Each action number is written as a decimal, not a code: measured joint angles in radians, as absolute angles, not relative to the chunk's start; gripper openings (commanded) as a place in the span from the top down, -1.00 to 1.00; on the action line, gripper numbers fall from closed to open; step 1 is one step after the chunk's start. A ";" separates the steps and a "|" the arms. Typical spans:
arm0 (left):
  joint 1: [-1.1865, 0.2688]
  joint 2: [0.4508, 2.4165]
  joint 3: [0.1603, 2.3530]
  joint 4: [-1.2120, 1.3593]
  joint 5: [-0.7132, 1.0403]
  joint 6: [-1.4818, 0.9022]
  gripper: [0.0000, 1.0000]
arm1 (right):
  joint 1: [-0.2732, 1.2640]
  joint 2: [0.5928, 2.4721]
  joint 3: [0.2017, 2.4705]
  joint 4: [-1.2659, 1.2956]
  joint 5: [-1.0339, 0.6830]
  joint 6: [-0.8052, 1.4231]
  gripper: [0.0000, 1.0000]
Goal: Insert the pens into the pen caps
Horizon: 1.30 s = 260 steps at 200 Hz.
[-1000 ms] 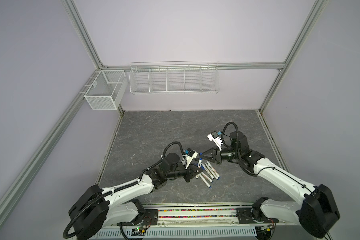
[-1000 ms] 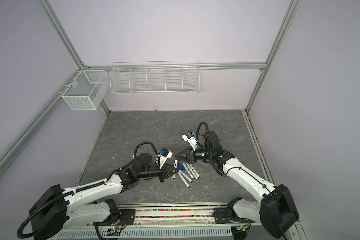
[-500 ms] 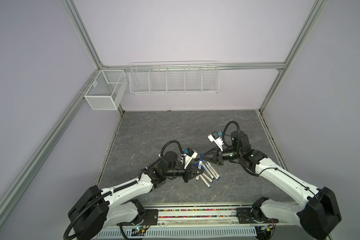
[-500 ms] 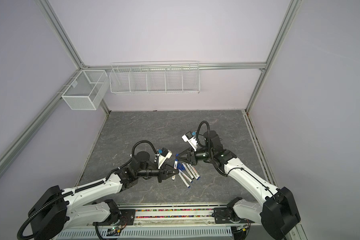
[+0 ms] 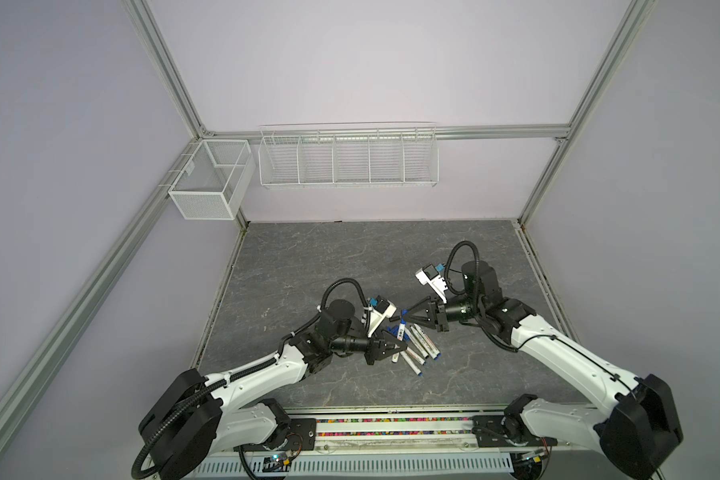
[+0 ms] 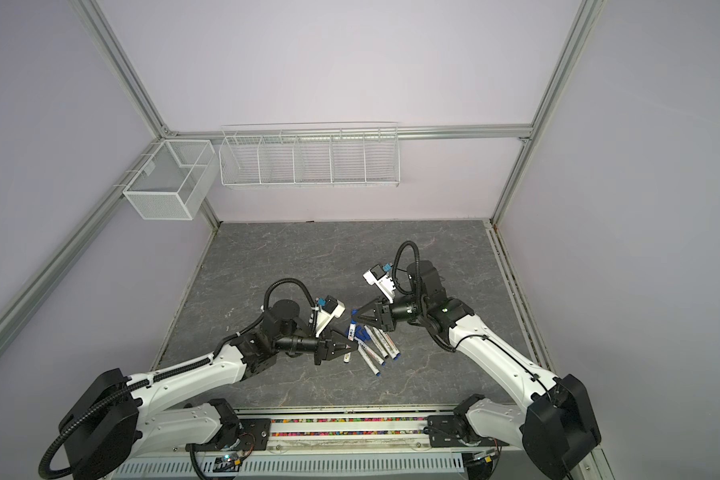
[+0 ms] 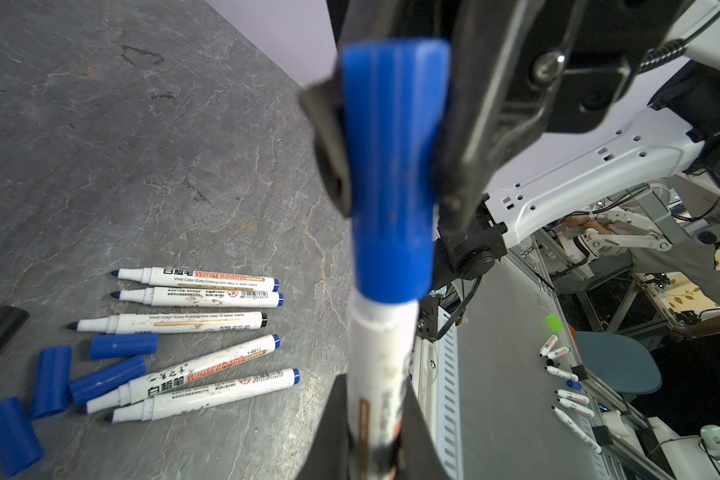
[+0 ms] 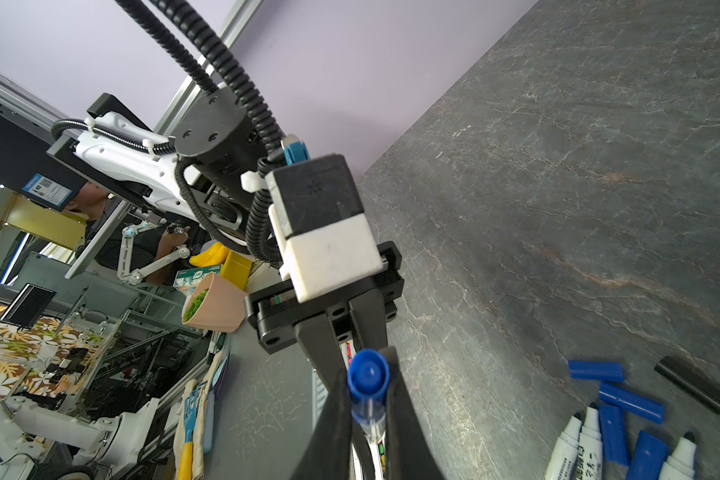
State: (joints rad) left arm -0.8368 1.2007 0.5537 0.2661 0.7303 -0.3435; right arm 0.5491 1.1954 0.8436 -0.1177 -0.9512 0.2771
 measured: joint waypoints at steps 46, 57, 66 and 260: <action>-0.822 1.224 0.558 0.305 0.773 -0.352 1.00 | 0.545 1.189 0.844 -0.107 -0.953 0.284 0.86; -0.818 1.225 0.558 0.313 0.787 -0.356 1.00 | 0.544 1.187 0.844 -0.104 -0.957 0.284 0.86; -0.813 1.226 0.558 0.318 0.798 -0.359 1.00 | 0.543 1.187 0.844 -0.099 -0.959 0.284 0.86; -0.797 1.099 0.561 0.160 0.454 -0.184 1.00 | 0.644 1.281 1.003 -0.184 -0.722 0.162 0.86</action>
State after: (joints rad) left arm -0.7971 1.0992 0.5610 0.1604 0.4538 -0.1837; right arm 0.6441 1.2808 1.0027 -0.1844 -0.7223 0.1616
